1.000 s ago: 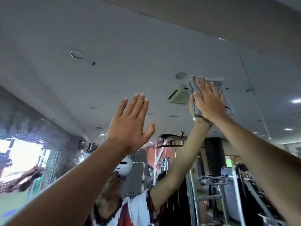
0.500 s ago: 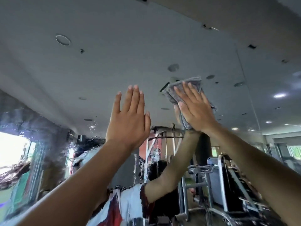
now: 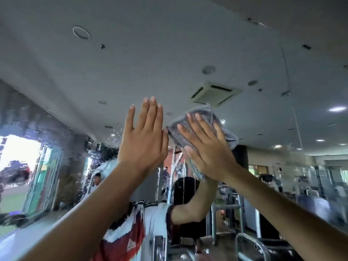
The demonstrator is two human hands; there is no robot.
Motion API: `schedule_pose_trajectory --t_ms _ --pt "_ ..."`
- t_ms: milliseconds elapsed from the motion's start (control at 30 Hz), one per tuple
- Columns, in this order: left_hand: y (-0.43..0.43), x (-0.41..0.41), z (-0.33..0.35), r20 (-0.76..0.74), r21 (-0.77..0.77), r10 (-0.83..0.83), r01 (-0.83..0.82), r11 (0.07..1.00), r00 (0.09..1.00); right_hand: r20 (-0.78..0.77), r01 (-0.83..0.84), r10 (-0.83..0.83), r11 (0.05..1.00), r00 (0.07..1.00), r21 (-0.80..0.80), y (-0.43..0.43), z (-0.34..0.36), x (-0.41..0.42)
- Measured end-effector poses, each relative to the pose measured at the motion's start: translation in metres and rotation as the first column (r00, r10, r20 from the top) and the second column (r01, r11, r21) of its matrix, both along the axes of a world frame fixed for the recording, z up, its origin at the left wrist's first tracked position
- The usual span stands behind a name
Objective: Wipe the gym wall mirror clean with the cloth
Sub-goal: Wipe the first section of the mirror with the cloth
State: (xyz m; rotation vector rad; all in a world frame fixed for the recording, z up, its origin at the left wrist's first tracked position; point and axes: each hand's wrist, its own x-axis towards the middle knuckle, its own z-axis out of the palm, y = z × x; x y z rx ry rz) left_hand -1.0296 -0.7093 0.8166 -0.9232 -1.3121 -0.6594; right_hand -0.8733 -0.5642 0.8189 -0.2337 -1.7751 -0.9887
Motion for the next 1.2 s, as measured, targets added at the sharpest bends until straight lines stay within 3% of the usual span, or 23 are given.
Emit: schedule_pose_trajectory --t_ms 67,233,300,533,600,767,867,1000,1100,1200 --pt "0.001 0.001 -0.007 -0.015 0.008 0.003 -0.003 1.000 1.000 0.000 0.026 -0.026 0.999 1.000 -0.035 0.021 0.006 0.021" --pt "0.006 0.005 -0.025 -0.074 0.028 -0.023 0.025 0.999 0.997 -0.394 -0.047 -0.122 0.919 0.911 -0.392 0.007 0.074 0.003" --pt "0.006 0.005 -0.025 -0.075 0.030 -0.024 0.026 0.999 0.997 -0.372 -0.053 -0.115 0.909 0.921 -0.413 -0.013 0.077 -0.015" --pt "0.002 0.003 -0.028 -0.031 0.009 -0.017 0.018 1.000 0.999 -0.107 -0.047 0.035 0.993 0.994 -0.104 -0.005 -0.020 -0.004" --pt "0.001 0.002 -0.033 -0.032 -0.014 -0.011 0.011 1.000 0.999 -0.107 -0.019 0.005 0.991 0.994 -0.132 0.016 -0.036 0.019" --pt "0.001 0.002 -0.041 -0.053 -0.015 -0.017 0.016 1.000 0.998 -0.298 -0.035 -0.103 0.905 0.949 -0.423 0.023 0.004 0.026" --pt "0.001 0.002 -0.041 -0.063 0.000 -0.026 0.026 1.000 0.998 -0.316 -0.024 -0.125 0.903 0.941 -0.428 -0.002 0.026 -0.003" --pt "0.002 0.001 -0.041 -0.067 0.011 -0.059 0.059 0.998 0.996 -0.303 -0.070 -0.001 0.972 0.953 -0.224 -0.019 -0.008 -0.023" --pt "0.002 0.000 -0.051 -0.057 -0.003 -0.061 0.060 0.998 0.997 -0.201 -0.097 0.082 0.993 0.976 -0.068 -0.007 -0.056 -0.014" --pt "0.001 0.000 -0.071 -0.072 -0.039 -0.050 0.047 0.998 0.996 -0.160 -0.080 0.068 0.994 0.985 -0.071 0.021 -0.081 0.014"
